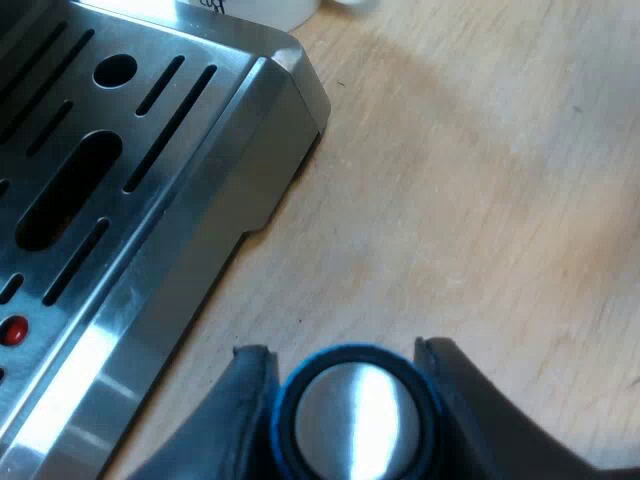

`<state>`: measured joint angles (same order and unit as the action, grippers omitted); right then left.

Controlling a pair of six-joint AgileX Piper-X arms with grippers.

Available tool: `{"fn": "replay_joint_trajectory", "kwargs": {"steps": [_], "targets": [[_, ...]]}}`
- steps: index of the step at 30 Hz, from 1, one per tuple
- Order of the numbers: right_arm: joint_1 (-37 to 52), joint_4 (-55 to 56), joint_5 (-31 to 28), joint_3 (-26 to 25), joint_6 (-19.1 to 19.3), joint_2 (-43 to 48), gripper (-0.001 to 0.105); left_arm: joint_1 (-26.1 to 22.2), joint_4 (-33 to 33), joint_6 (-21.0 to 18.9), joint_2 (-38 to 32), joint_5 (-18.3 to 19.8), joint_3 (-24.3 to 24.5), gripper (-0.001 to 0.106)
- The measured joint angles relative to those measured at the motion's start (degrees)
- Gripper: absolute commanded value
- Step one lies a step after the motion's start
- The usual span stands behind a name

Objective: Grind coffee beans and then tamp

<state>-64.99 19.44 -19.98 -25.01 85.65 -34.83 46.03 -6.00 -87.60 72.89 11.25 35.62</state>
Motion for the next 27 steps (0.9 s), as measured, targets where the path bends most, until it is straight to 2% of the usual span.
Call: {"fn": "replay_joint_trajectory", "kwargs": {"steps": [10, 17, 27], "targets": [[0.0, 0.0, 0.0, 0.0, 0.0, 0.0, 0.066, -2.5, 0.2, 0.0, 0.4, -0.9, 0.0, 0.019], [0.0, 0.0, 0.0, 0.0, 0.0, 0.0, 0.066, -2.6, 0.2, 0.0, 0.4, 1.6, 0.0, 0.019], [0.0, 0.0, 0.0, 0.0, 0.0, 0.0, 0.066, -2.6, -0.3, 0.0, 0.4, 2.0, 0.0, 0.019]]}}
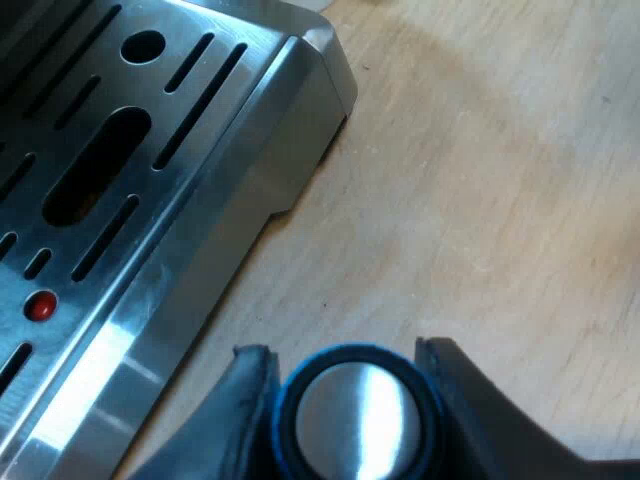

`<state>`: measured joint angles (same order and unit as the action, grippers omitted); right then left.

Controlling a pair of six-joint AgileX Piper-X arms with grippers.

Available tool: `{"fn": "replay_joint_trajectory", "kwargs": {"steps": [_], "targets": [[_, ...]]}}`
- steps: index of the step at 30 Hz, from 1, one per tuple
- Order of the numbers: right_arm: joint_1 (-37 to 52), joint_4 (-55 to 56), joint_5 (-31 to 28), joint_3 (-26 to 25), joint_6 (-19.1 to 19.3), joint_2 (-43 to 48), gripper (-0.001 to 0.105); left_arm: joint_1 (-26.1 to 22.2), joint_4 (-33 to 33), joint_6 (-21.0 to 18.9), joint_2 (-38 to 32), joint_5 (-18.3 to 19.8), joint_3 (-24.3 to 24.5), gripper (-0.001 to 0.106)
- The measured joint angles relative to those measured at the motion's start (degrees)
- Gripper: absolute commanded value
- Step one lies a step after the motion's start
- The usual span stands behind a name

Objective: Grind coffee beans and then tamp

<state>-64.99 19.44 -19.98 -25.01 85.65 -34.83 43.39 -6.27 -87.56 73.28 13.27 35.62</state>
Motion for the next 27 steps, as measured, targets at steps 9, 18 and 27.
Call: {"fn": "replay_joint_trajectory", "kwargs": {"steps": [9, 18, 27], "targets": [[0.0, 0.0, 0.0, 0.0, 0.0, 0.0, 0.066, 0.0, 0.0, 0.0, 0.0, 0.4, -0.8, 0.019], [0.0, 0.0, 0.0, 0.0, 0.0, 0.0, 0.066, 0.0, 1.0, 0.0, 0.0, 0.4, -0.9, 0.019], [0.0, 0.0, -0.3, 0.0, 0.0, 0.0, 0.066, 0.0, 2.2, 0.0, 2.6, 2.1, -0.9, 0.019]]}}
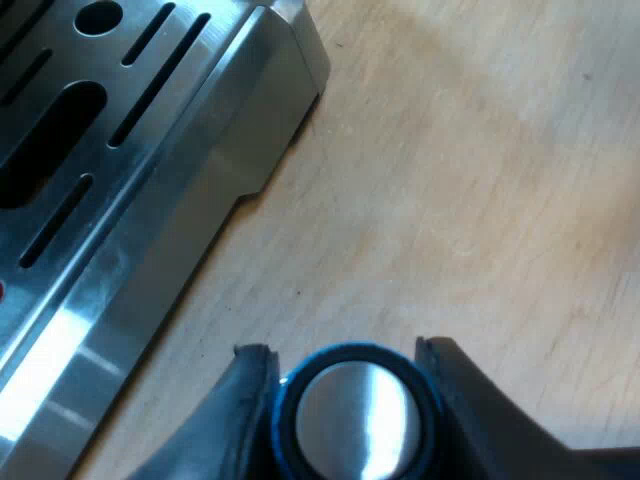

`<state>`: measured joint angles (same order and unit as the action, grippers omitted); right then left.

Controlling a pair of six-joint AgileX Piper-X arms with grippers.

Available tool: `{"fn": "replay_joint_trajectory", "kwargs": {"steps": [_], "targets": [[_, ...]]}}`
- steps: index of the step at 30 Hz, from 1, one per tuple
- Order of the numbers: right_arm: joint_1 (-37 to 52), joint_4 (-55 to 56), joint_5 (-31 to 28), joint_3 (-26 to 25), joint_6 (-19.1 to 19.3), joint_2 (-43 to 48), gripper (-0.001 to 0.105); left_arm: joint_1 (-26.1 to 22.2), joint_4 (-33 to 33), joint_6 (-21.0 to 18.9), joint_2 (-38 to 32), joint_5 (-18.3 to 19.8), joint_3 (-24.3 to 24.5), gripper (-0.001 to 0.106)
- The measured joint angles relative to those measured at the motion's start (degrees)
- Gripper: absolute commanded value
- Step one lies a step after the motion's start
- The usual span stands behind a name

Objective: Grind coffee beans and then tamp

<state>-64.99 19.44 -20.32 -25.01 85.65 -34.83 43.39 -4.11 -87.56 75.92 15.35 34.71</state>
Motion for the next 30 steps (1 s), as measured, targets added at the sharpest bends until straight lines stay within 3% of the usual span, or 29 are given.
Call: {"fn": "replay_joint_trajectory", "kwargs": {"steps": [30], "targets": [[0.0, 0.0, -0.1, 0.0, 0.0, 0.0, 0.066, 0.0, 1.9, 0.7, 4.8, 0.9, 0.9, 0.019]]}}
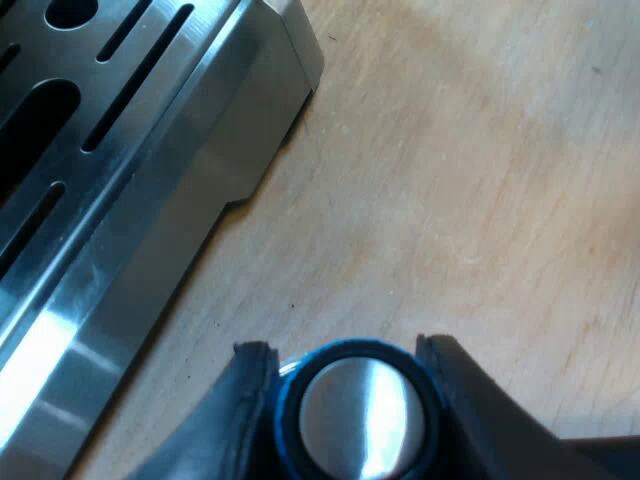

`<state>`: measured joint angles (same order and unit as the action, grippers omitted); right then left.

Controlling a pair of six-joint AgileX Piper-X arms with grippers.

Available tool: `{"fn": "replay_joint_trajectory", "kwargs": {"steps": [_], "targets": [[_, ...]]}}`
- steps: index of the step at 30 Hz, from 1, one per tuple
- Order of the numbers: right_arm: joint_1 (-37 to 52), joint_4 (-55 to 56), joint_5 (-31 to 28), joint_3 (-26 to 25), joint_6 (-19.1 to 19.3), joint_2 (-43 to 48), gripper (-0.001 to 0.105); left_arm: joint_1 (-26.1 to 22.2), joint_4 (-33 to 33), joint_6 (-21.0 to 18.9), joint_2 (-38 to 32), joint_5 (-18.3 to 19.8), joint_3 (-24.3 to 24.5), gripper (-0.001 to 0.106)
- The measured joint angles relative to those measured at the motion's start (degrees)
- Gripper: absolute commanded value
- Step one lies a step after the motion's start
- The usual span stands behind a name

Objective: Grind coffee beans and then tamp

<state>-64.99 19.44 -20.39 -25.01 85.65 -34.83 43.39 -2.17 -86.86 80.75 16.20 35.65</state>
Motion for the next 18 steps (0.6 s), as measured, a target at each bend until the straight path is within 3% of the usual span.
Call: {"fn": "replay_joint_trajectory", "kwargs": {"steps": [10, 18], "targets": [[0.0, 0.0, 0.0, 0.0, 0.0, 0.0, 0.066, 0.0, -0.3, 0.0, -0.5, 0.0, 0.0, 0.019], [0.0, 0.0, 0.0, 0.0, 0.0, 0.0, 0.066, 0.0, -1.5, 0.0, -4.7, -0.1, -1.5, 0.019]]}}
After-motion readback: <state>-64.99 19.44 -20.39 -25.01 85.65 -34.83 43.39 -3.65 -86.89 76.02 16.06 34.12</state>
